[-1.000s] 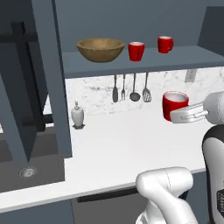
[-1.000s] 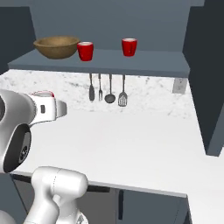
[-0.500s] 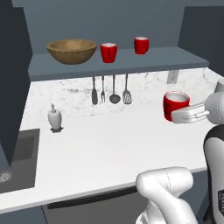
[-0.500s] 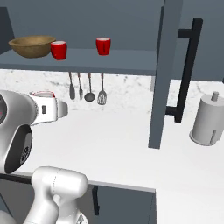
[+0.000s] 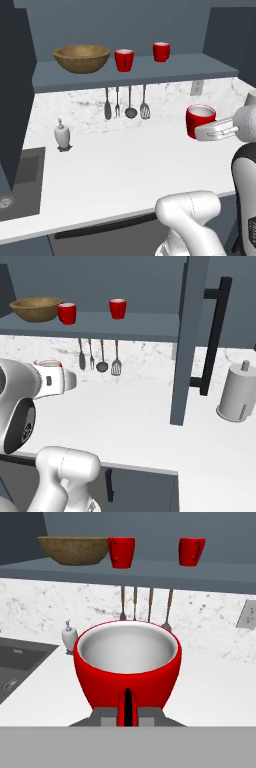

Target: Gather all objects into one cabinet and sort the glasses and bowls to opposite sides.

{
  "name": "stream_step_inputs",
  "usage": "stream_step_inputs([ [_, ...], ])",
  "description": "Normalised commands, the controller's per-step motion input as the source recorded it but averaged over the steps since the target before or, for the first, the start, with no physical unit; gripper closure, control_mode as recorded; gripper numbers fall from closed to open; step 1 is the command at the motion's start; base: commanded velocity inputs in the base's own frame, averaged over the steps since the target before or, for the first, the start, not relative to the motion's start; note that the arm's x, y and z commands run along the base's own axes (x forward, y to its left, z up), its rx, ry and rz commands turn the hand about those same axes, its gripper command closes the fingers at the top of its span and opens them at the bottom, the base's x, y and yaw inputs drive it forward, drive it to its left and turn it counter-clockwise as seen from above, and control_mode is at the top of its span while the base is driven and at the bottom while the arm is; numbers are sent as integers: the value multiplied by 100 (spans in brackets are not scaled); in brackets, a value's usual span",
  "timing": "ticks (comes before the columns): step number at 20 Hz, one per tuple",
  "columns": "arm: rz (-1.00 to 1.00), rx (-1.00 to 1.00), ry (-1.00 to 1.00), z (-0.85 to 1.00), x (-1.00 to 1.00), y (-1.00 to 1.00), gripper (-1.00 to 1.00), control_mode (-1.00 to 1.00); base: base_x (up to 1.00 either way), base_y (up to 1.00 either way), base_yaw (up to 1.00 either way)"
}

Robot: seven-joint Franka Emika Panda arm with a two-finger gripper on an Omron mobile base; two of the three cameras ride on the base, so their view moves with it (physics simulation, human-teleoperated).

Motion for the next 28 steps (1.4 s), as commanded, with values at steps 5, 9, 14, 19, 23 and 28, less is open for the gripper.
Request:
stream_step_inputs([
  [5,0,0,0,0,0,0,100,100,14,6,0],
  [9,-6,0,2,1,21,6,100,-100,0,0,0],
  [14,-22,0,-3,17,8,3,100,-100,0,0,0],
  [19,-16,2,-8,47,0,-22,100,-100,0,0,0],
  [23,-8,4,-10,39,-6,-24,100,-100,0,0,0],
  [28,2,0,-9,-1,-1,0,100,-100,0,0,0],
])
